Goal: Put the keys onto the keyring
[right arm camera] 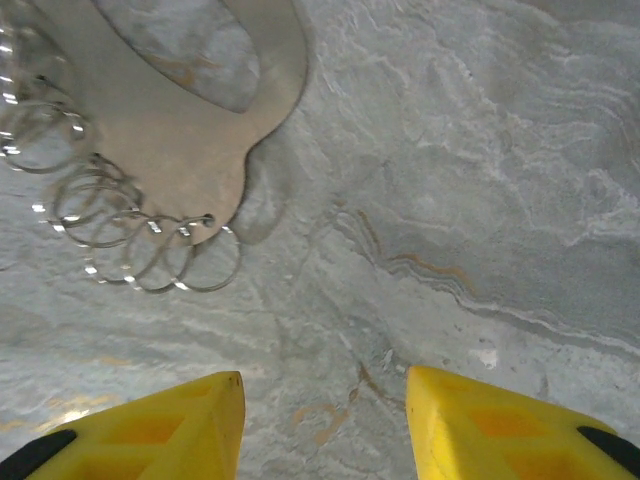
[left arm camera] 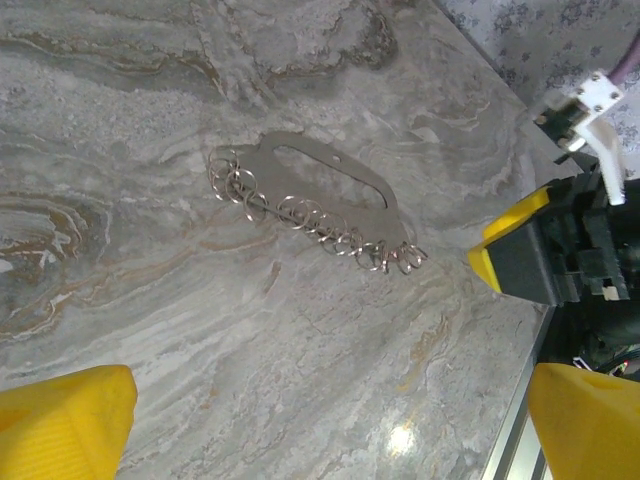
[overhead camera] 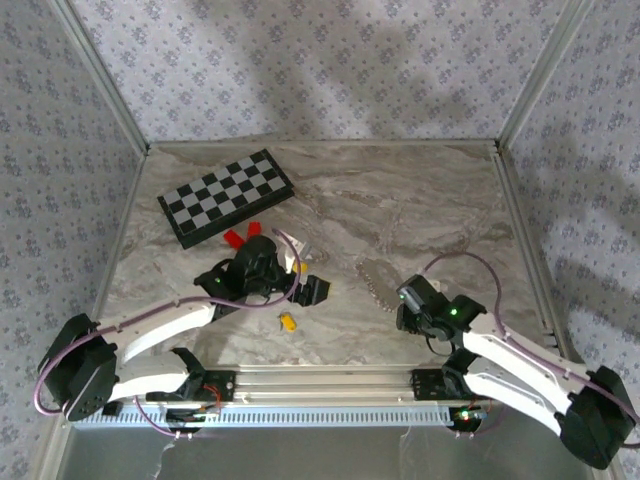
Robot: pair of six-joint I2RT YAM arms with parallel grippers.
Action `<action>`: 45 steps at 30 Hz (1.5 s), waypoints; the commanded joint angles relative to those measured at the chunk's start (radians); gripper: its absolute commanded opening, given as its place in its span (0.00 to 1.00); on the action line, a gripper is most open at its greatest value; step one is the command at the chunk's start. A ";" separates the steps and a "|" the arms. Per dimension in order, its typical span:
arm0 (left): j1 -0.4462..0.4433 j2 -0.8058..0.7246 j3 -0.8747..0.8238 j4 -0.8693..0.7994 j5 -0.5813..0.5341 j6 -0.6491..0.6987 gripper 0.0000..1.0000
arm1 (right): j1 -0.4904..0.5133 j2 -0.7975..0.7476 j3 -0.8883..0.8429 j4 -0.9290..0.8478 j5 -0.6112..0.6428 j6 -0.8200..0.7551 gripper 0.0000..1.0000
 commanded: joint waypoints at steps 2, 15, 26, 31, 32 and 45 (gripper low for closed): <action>-0.007 -0.041 -0.022 0.057 0.038 -0.006 1.00 | 0.011 0.059 0.035 0.023 0.047 -0.013 0.45; -0.008 -0.145 -0.077 0.030 0.018 0.018 1.00 | 0.048 0.261 0.136 0.067 0.072 -0.055 0.45; -0.007 -0.176 -0.097 0.027 0.015 0.020 1.00 | 0.075 0.382 0.196 0.087 0.086 -0.076 0.45; -0.005 -0.192 -0.103 0.021 0.011 0.021 1.00 | 0.084 0.415 0.216 0.078 0.099 -0.084 0.45; -0.006 -0.194 -0.103 0.021 0.010 0.021 1.00 | 0.085 0.420 0.220 0.078 0.100 -0.085 0.45; -0.005 -0.217 -0.104 0.008 0.001 0.021 1.00 | 0.142 0.485 0.251 -0.005 0.146 -0.053 0.47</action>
